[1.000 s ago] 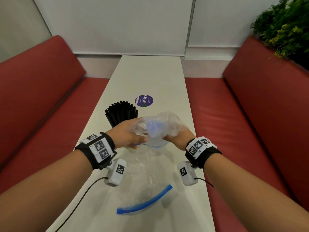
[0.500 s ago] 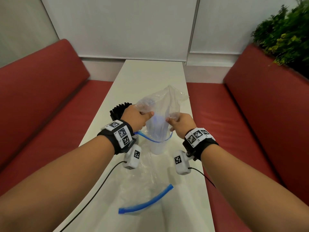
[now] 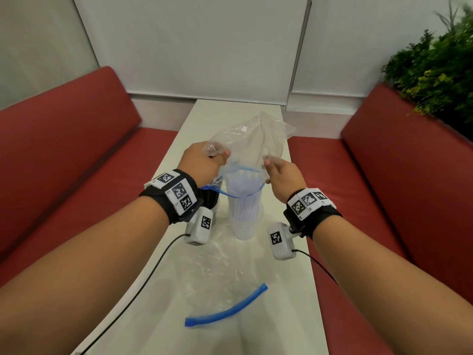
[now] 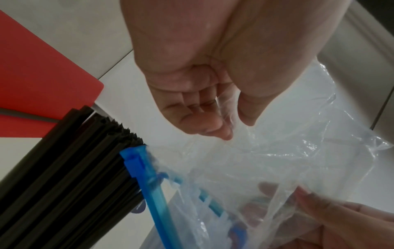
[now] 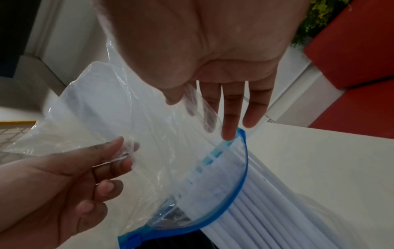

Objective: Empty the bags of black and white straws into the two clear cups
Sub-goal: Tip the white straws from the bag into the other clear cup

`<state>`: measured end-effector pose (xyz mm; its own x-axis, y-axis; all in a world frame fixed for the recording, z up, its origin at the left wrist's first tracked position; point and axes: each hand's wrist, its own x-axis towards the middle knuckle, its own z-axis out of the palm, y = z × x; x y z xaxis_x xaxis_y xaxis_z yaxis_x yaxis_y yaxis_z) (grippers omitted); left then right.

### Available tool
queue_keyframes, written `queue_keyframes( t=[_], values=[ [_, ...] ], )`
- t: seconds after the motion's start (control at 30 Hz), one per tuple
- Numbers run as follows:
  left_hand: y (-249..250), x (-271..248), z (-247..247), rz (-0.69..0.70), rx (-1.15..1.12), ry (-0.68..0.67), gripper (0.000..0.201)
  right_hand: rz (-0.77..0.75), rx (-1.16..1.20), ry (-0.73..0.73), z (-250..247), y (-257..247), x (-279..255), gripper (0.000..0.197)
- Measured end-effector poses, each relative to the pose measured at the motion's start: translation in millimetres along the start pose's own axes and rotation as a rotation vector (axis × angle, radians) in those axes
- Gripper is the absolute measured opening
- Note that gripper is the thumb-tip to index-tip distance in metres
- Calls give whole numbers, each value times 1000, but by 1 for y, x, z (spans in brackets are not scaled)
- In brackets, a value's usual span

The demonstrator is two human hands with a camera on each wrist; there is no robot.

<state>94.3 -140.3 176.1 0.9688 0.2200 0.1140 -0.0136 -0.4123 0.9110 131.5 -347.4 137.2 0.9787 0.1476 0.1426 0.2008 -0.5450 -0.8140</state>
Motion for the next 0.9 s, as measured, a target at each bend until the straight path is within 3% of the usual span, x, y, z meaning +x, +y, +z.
queue_keyframes(
  t=[0.13, 0.27, 0.4, 0.6, 0.7, 0.8, 0.9],
  values=[
    [17, -11, -30, 103, 4, 53, 15, -87, 33, 92, -9, -35, -8, 41],
    [15, -27, -68, 157, -47, 111, 13, -229, 112, 148, -3, -66, -20, 28],
    [-12, -47, -101, 69, 8, 74, 34, -326, 73, 43, 22, -84, -43, 23],
    [-96, -86, -106, -398, 454, -337, 44, -67, -244, -422, 101, -44, -86, 28],
    [-128, -107, -91, -532, 589, -462, 44, 121, -296, -586, 132, -14, -101, 26],
    [-152, -120, -79, -657, 554, -488, 42, 236, -351, -597, 146, 11, -107, 24],
    [-160, -117, -82, -683, 559, -448, 45, 268, -398, -570, 139, 22, -105, 39]
  ],
)
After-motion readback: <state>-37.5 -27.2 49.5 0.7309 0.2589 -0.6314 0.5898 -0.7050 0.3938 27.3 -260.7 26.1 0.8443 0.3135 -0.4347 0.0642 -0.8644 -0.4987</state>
